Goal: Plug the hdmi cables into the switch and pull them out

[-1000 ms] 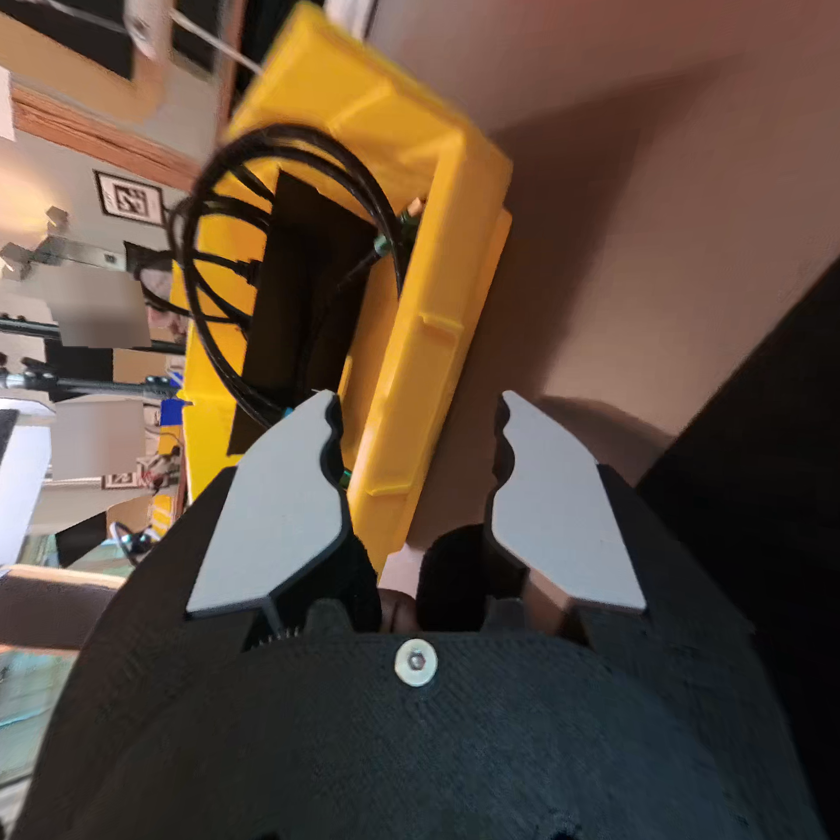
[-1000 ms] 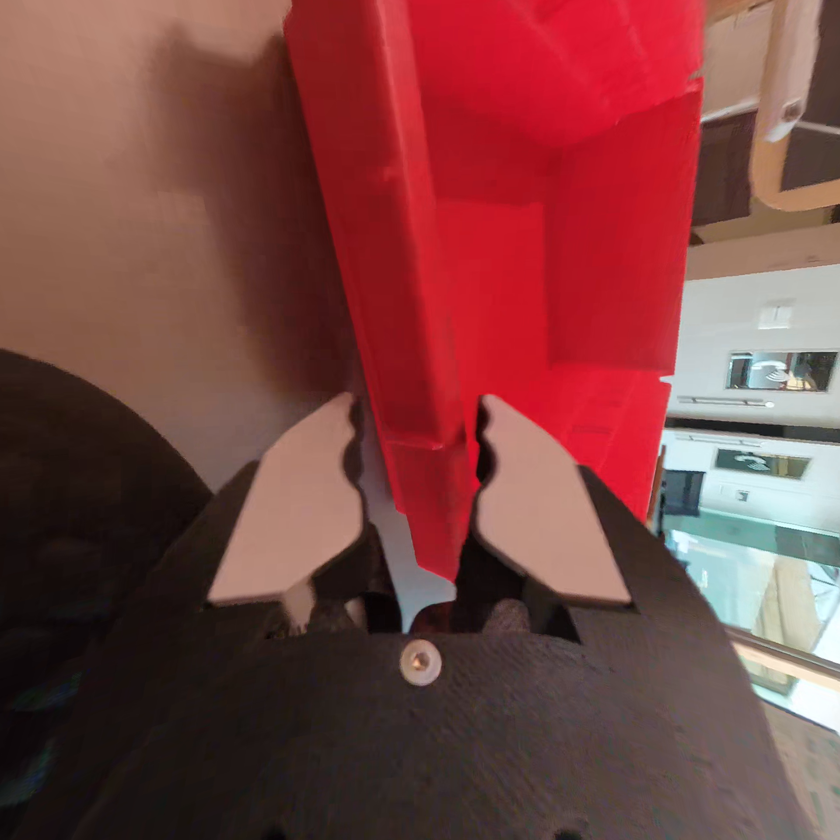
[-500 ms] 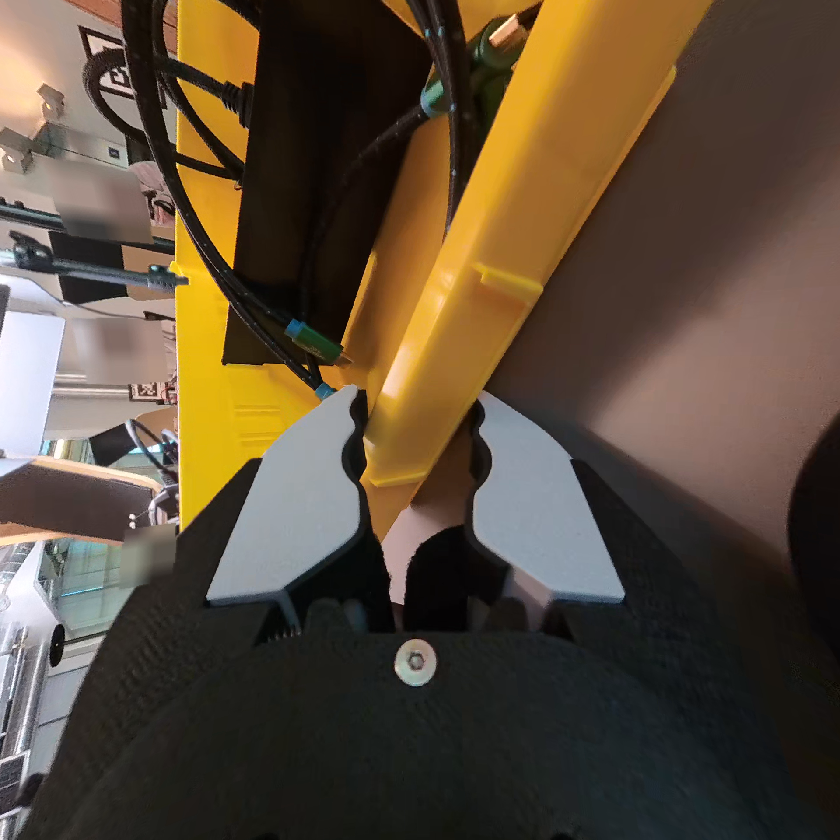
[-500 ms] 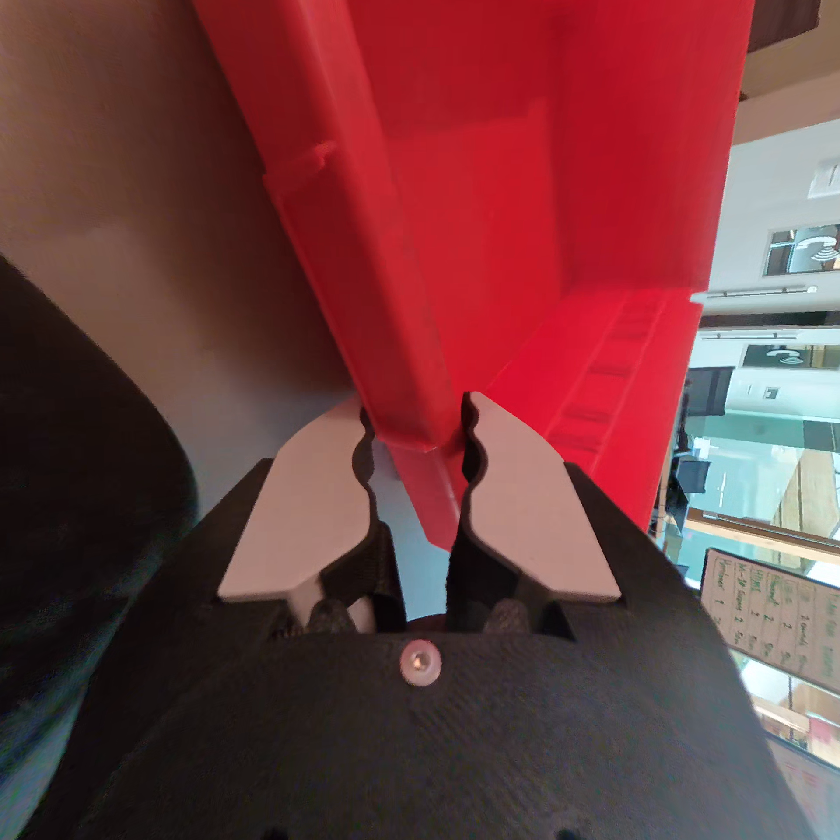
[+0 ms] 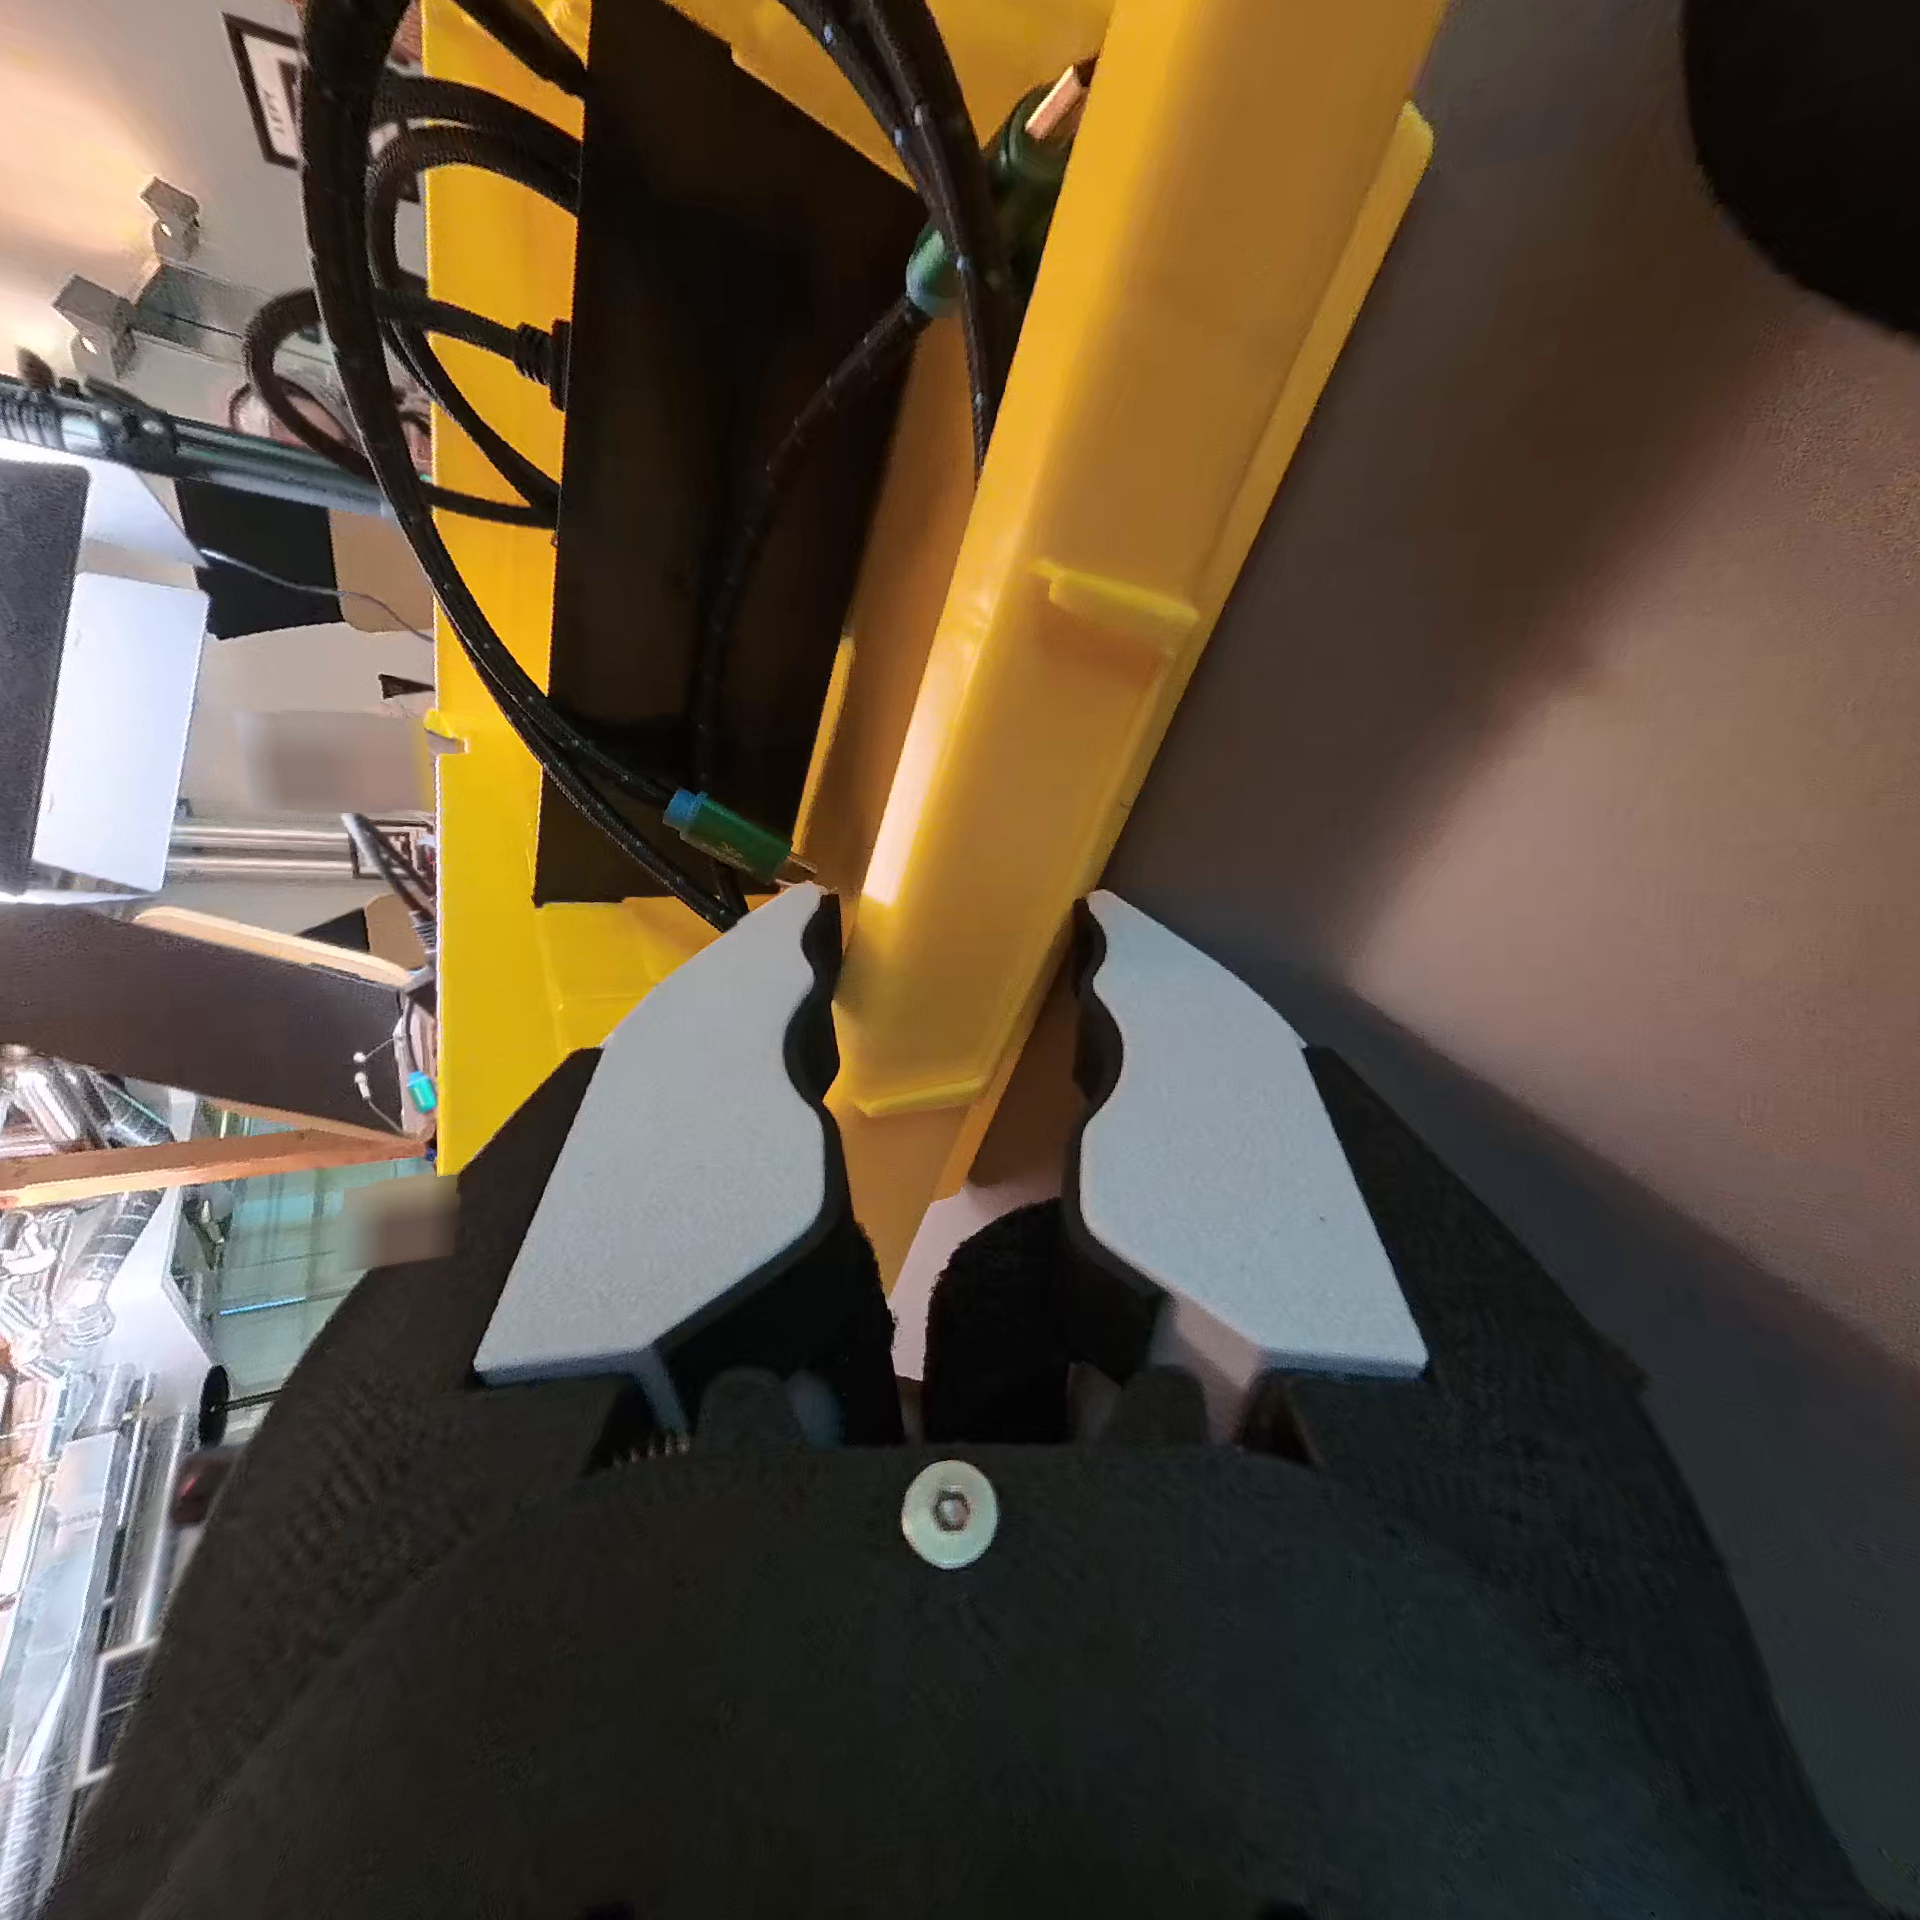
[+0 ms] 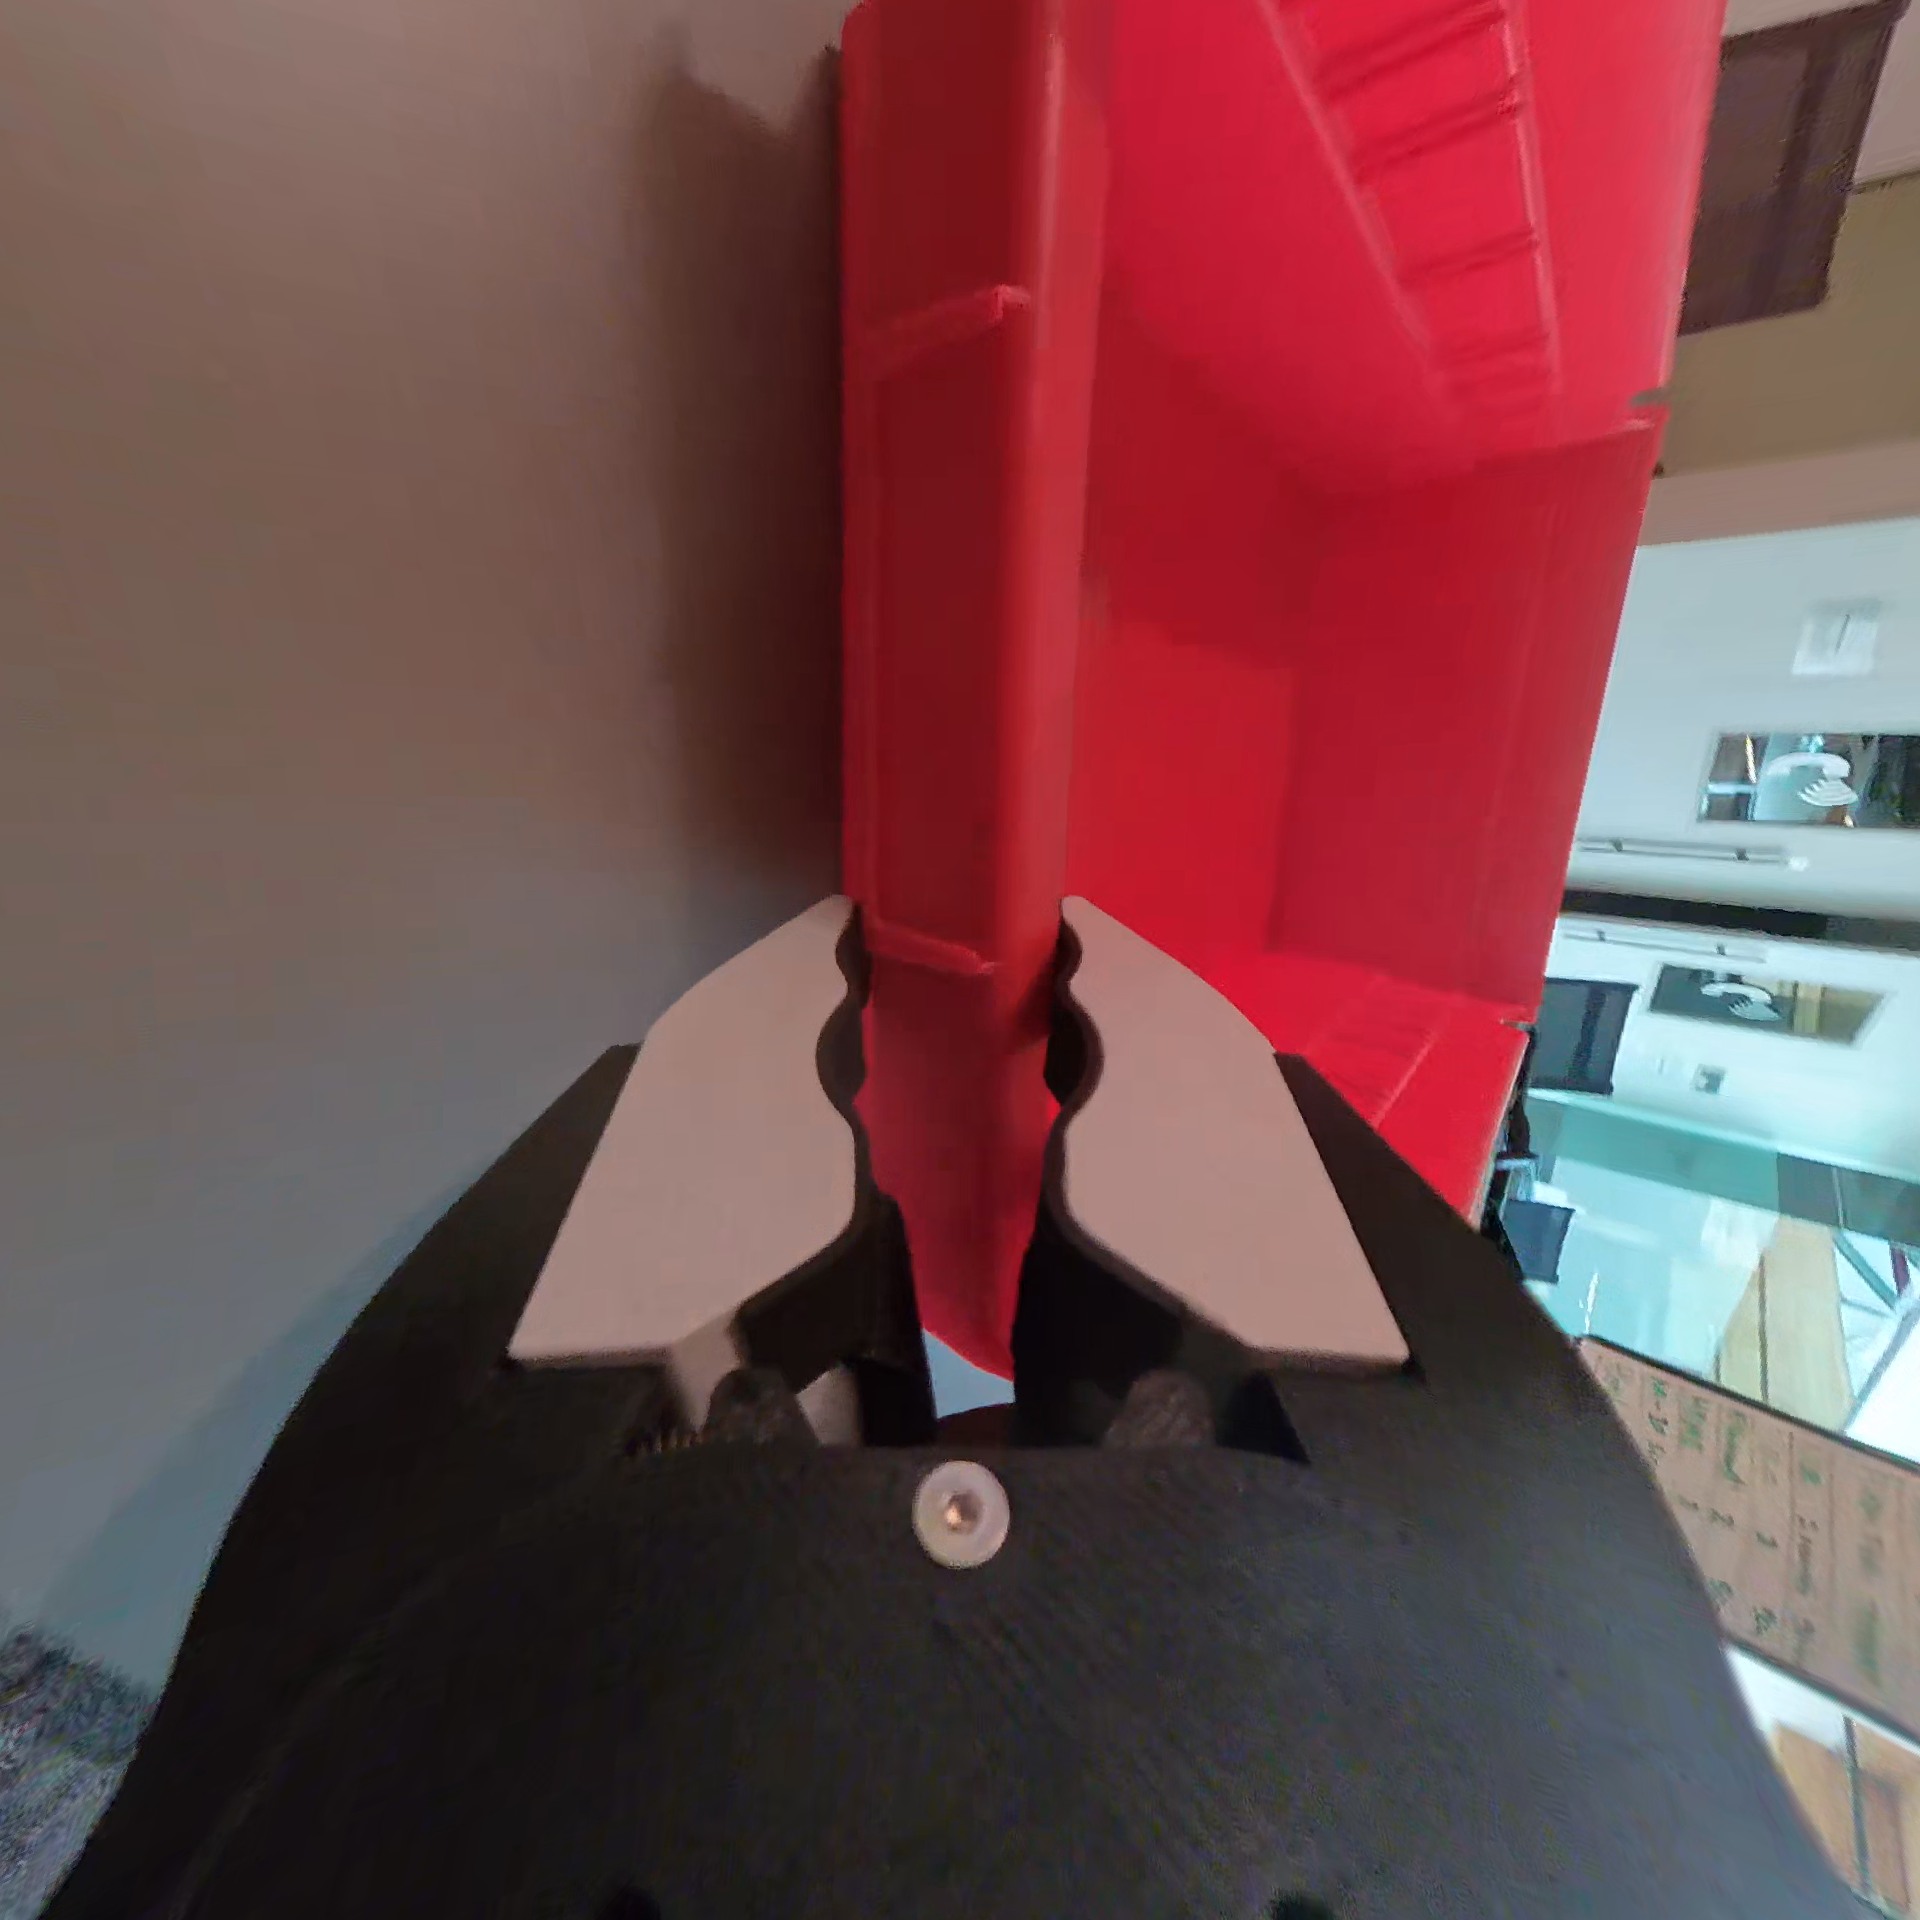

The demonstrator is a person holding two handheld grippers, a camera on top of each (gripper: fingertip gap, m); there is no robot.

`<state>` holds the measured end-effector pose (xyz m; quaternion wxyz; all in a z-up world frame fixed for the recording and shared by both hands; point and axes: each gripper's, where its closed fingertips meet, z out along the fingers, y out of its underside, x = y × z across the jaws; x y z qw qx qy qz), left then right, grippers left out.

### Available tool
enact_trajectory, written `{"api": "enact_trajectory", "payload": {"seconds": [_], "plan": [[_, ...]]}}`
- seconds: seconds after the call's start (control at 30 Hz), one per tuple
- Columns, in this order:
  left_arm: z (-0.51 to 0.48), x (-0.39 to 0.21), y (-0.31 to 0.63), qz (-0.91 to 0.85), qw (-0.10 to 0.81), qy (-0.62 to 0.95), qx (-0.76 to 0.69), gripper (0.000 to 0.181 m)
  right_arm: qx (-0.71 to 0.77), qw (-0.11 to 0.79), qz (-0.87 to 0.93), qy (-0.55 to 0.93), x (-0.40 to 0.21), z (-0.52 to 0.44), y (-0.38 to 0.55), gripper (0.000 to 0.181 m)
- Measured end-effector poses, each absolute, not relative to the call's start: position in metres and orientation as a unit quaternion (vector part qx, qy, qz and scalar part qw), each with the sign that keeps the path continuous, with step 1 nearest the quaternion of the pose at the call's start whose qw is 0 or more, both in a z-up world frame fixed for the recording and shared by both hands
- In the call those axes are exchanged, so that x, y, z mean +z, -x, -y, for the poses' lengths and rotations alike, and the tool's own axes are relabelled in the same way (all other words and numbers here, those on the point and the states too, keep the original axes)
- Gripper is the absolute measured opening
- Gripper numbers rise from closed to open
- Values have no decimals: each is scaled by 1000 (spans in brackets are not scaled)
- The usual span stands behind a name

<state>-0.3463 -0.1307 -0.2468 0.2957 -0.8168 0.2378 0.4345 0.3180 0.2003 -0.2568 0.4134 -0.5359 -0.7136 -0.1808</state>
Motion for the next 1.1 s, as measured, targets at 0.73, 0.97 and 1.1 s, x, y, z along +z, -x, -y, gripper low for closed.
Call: {"api": "enact_trajectory", "payload": {"seconds": [0.73, 0.97, 1.1], "plan": [[185, -244, 336, -222, 345, 807, 425, 47, -154, 532, 583, 595, -224, -192, -386, 85], [182, -173, 301, -87, 602, 756, 241, 73, 226, 732, 376, 521, -104, -139, -331, 111], [182, -109, 293, 27, 738, 663, 123, 105, 405, 828, 213, 325, -23, -101, -328, 126]]}}
